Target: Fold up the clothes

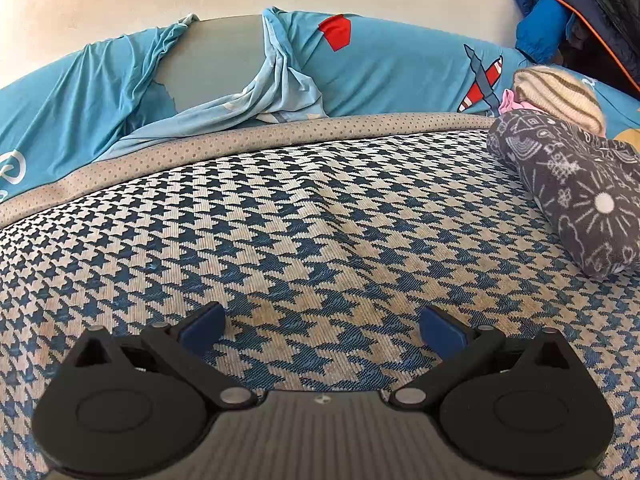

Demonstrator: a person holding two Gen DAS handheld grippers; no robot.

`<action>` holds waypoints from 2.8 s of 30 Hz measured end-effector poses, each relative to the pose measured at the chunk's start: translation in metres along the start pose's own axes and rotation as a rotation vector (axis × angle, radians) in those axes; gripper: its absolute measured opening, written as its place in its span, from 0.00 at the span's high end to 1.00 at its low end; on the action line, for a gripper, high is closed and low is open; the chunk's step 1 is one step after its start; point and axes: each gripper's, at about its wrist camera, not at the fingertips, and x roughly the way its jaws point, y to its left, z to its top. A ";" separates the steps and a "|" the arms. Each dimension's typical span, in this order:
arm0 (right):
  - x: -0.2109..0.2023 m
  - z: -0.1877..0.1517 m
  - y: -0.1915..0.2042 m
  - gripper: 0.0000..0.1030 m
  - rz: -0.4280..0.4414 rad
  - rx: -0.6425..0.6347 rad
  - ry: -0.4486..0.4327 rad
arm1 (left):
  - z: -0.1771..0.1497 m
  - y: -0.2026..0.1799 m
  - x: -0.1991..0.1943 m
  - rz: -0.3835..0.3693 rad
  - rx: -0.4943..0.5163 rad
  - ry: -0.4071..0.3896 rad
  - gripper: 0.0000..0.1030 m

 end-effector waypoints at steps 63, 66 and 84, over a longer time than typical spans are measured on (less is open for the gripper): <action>0.002 0.000 0.000 0.00 0.000 0.001 0.001 | -0.037 -0.082 -0.024 -0.024 0.324 -0.096 0.00; 0.002 0.000 0.000 0.00 0.000 0.000 0.001 | -0.037 -0.083 -0.021 -0.019 0.324 -0.082 0.00; 0.001 0.000 0.001 0.00 0.000 0.001 0.001 | -0.036 -0.094 -0.009 0.008 0.326 -0.064 0.00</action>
